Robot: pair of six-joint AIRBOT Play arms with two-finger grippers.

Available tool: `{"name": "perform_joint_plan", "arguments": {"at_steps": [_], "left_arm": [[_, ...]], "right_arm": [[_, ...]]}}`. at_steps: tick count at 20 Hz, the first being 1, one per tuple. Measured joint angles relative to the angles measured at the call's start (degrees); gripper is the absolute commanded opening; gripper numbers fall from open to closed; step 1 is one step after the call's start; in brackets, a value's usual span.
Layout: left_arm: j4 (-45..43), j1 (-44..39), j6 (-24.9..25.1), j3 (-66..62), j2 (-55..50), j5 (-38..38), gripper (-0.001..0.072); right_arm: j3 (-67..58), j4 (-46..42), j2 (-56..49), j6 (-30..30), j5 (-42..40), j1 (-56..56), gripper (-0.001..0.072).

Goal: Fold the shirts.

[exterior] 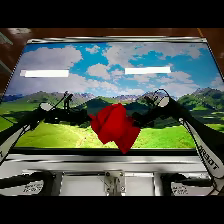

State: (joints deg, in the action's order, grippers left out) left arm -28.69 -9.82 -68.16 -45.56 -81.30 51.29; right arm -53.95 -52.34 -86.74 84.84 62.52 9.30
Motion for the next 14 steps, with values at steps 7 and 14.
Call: {"name": "perform_joint_plan", "arguments": {"at_steps": [7, 14], "left_arm": [[-8.8, 3.3, -3.3, -12.8, 18.8, -9.1, 0.0046], [-19.2, 5.6, -4.3, -38.3, 33.2, -14.1, 0.0046]], "right_arm": [[-15.3, -0.4, 13.9, -3.7, -0.2, -5.6, 0.0068], [-34.4, -4.6, 31.7, -6.4, -7.7, -7.2, 0.0067]]}}
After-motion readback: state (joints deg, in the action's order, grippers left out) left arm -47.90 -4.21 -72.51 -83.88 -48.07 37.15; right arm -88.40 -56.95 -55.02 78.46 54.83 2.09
